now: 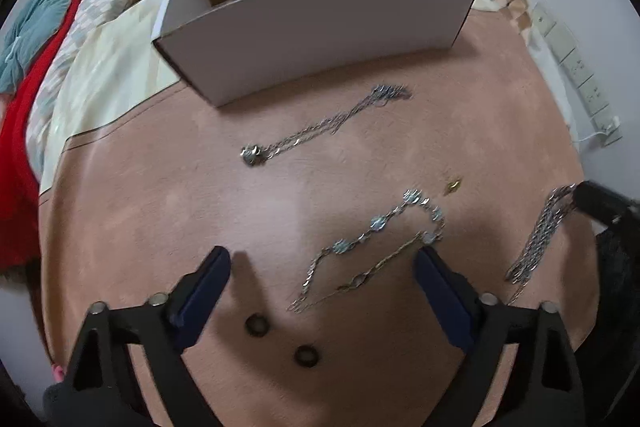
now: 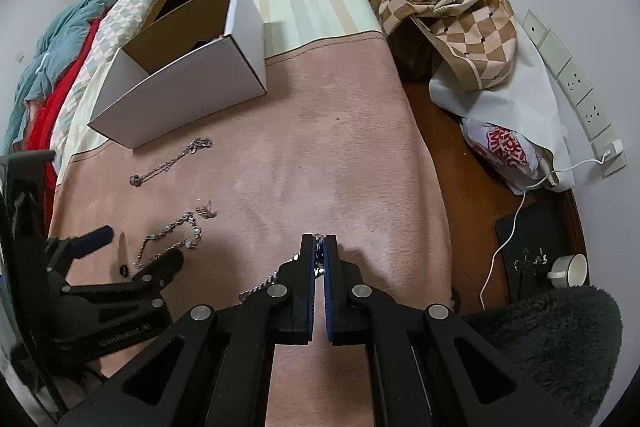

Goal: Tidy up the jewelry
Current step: 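Grasp the silver pendant necklace with the left gripper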

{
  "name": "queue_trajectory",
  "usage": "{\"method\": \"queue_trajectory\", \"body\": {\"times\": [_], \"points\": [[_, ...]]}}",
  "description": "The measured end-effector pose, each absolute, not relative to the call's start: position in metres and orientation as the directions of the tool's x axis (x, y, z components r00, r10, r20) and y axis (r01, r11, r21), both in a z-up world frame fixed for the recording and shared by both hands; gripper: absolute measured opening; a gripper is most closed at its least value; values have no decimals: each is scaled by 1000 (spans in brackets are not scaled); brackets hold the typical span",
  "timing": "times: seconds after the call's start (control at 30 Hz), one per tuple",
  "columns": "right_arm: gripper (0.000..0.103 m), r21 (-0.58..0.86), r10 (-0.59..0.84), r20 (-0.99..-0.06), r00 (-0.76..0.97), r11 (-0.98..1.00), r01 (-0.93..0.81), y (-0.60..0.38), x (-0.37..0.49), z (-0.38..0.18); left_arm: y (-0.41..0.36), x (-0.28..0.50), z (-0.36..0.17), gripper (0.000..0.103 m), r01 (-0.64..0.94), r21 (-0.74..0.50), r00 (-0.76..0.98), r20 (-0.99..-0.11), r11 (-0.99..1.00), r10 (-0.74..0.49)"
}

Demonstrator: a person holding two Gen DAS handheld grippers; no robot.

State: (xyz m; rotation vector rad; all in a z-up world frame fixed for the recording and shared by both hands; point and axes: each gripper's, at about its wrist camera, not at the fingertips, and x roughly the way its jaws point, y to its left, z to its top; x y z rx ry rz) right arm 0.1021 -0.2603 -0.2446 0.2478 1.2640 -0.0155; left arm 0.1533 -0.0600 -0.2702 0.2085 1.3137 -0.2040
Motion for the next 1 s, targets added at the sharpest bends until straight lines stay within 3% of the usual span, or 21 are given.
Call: {"method": "queue_trajectory", "body": {"times": [0.1, 0.13, 0.17, 0.2, 0.5, 1.0], "points": [[4, 186, 135, -946, 293, 971, 153, -260, 103, -249, -61, 158, -268, 64, 276, -8, 243, -967, 961, -78], [4, 188, 138, -947, 290, 970, 152, -260, 103, -249, -63, 159, -265, 44, 289, -7, 252, -964, 957, -84], [4, 191, 142, -947, 288, 970, 150, -259, 103, -250, -65, 160, -261, 16, 299, -6, 260, -962, 954, -87], [4, 196, 148, -946, 287, 969, 149, -258, 103, -250, -65, 162, -260, 4, 294, -10, 254, -963, 956, -88], [4, 262, 209, -921, 328, 957, 126, -252, 100, -228, -39, 153, -243, 2, 204, -142, 240, -952, 969, -190], [2, 384, 346, -827, 444, 923, -4, -235, 115, -137, -17, 162, -141, 0, 175, -313, 382, -852, 933, -358]]}}
